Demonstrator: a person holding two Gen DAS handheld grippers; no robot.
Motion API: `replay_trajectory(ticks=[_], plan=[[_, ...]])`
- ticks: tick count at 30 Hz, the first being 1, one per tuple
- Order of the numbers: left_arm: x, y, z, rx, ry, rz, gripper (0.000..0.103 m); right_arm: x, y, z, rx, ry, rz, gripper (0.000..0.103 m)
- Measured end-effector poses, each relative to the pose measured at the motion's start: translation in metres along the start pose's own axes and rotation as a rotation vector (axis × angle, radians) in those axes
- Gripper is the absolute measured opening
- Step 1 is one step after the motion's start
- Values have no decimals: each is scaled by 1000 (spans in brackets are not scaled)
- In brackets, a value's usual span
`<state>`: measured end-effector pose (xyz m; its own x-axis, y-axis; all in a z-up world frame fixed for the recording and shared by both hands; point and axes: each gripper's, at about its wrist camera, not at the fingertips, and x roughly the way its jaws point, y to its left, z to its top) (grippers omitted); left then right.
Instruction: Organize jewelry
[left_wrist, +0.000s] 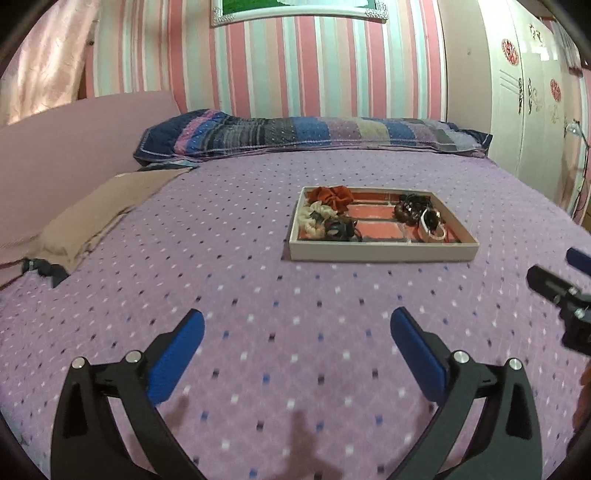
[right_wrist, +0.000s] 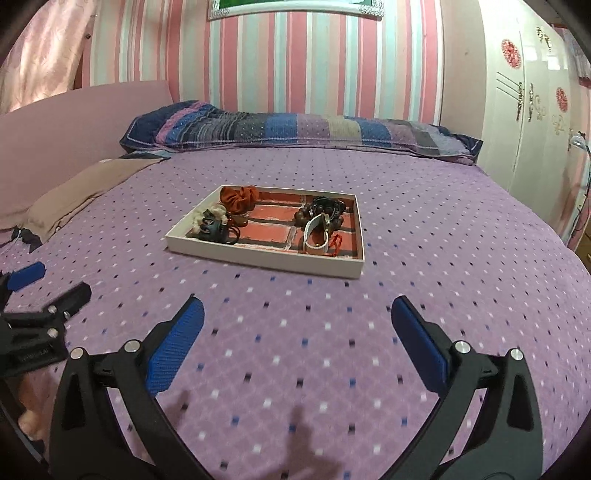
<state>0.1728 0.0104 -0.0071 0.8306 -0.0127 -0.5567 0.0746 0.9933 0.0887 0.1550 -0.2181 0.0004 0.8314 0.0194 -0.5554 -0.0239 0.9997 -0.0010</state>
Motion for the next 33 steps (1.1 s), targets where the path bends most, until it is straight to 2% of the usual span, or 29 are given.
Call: replay_trajectory(ticks=[6,14,18,33], plan=[[-27,-3,-22,-9,-12,-7,99,-27,3,-18,14,-19,-1,99],[-50,-1,-18,-43,-67,-21,99,-44,1,-27,43,-37,-12,99],[-55,2,-15,-67,-74,-33,99,-48,1,-29,40,-45,-27,99],[-58,-5,-15,-43,-79,-1,99,-52,4,-31,25,-54,-41,99]])
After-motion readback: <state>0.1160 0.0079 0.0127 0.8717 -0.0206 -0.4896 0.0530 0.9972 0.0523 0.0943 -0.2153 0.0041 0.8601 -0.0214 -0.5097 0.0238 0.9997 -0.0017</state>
